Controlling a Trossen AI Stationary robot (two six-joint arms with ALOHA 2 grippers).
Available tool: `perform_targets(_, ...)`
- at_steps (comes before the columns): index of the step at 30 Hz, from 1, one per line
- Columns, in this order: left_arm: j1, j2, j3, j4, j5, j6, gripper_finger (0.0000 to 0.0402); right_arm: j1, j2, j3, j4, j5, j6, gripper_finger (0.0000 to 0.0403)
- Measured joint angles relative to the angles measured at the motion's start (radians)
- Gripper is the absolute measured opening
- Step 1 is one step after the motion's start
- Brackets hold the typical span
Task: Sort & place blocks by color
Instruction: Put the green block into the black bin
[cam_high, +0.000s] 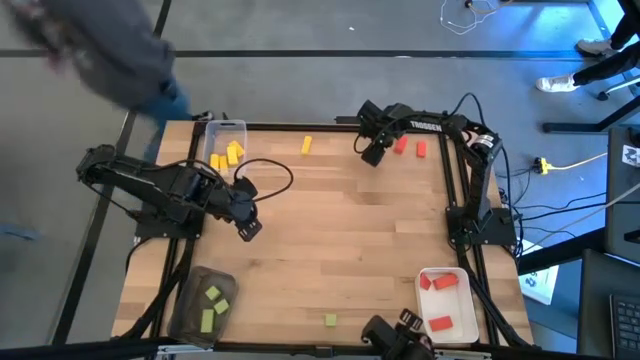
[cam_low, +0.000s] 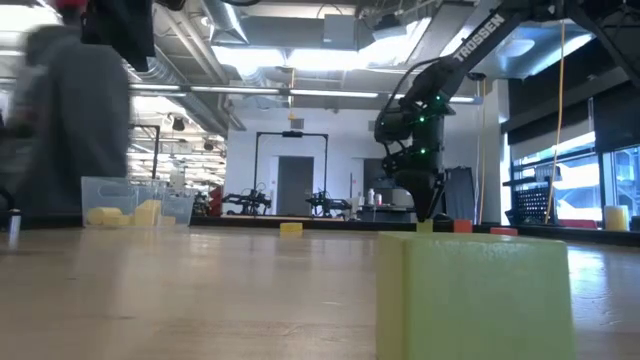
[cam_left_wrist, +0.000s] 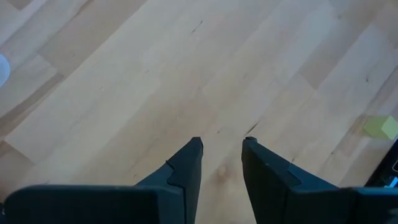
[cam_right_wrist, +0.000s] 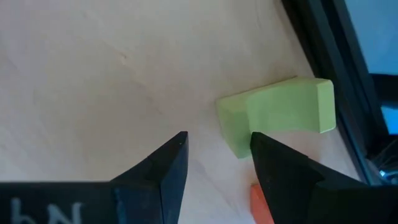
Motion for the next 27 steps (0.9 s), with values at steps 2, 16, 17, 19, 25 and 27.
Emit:
perform_targets(2,0.0,0.0,0.0,0.0,0.0,0.0,0.0104,-0.005,0.0,0.0,0.012,-0.001,-0.014,0.0179)
perform_targets(16,0.0,0.0,0.0,0.0,0.0,0.0,0.0104,-0.044,0.01,-0.002,0.047,-0.029,-0.045,0.0179)
perform_targets(17,0.0,0.0,0.0,-0.001,0.0,0.0,0.0104,-0.044,0.01,-0.002,0.05,-0.029,-0.046,0.0179)
perform_targets(19,0.0,0.0,0.0,0.0,0.0,0.0,0.0104,-0.044,0.01,-0.002,0.047,-0.029,-0.047,0.0179)
perform_targets(25,0.0,0.0,0.0,0.0,0.0,0.0,0.0104,-0.05,0.01,-0.002,0.048,-0.029,-0.069,0.0179)
perform_targets(27,0.0,0.0,0.0,0.0,0.0,0.0,0.0104,-0.053,0.01,-0.002,0.048,-0.029,-0.07,0.0179)
